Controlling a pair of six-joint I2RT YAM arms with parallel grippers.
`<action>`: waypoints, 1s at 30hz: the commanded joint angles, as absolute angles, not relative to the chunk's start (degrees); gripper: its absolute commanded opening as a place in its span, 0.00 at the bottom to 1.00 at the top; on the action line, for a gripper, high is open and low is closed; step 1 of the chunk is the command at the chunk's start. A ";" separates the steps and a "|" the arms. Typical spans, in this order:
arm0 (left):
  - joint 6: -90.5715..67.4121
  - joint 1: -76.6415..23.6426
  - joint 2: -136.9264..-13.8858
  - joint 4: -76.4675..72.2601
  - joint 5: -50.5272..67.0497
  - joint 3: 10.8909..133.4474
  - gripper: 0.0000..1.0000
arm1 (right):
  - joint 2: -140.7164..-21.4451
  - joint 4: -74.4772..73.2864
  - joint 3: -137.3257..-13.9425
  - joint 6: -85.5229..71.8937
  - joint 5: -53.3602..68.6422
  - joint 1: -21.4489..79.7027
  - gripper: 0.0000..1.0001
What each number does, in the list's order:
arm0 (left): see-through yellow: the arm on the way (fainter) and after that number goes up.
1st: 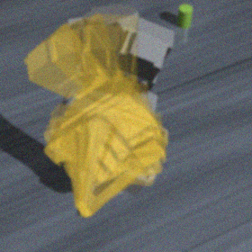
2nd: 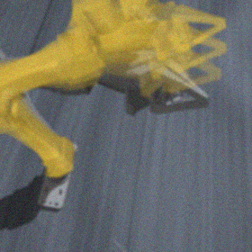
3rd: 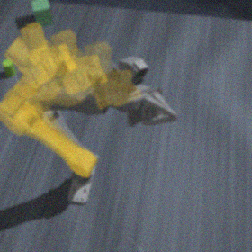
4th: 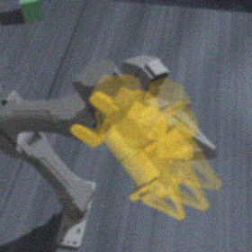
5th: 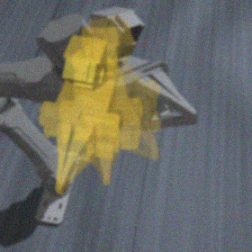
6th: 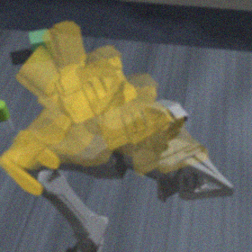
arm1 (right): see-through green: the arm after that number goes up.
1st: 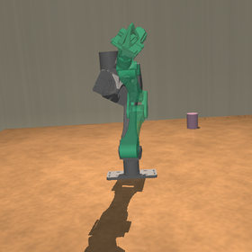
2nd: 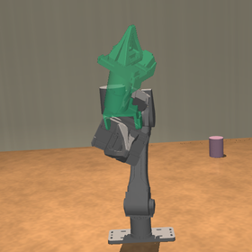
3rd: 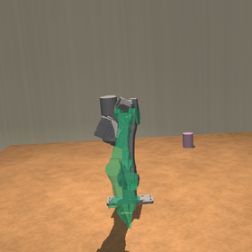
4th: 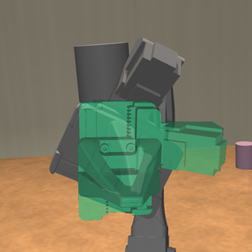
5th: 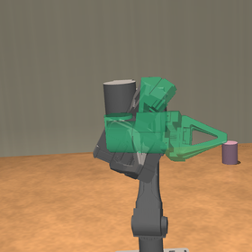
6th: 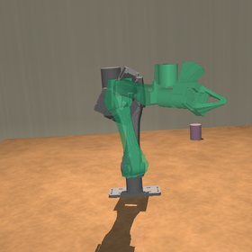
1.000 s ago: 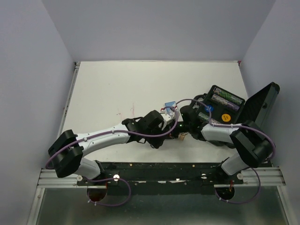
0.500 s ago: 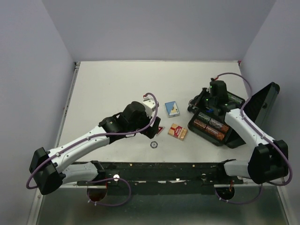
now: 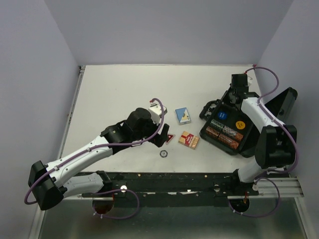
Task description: Pack up texas hold em set
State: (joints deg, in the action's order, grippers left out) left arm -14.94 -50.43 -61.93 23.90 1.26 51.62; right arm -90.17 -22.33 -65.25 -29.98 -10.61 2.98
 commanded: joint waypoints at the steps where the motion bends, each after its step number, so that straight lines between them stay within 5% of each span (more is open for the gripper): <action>1: -15.12 -50.54 -60.91 24.52 3.08 51.86 0.99 | -92.89 -23.47 -70.04 -28.30 -17.31 2.46 0.01; 30: -14.68 -50.80 -61.52 24.70 2.90 51.86 0.99 | -99.23 -24.70 -75.67 -25.49 -15.65 1.50 0.01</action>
State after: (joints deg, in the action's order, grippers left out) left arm -14.92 -50.50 -61.93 24.14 2.24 51.62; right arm -98.06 -23.68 -72.12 -26.48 -16.84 1.91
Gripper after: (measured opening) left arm 0.988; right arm 0.033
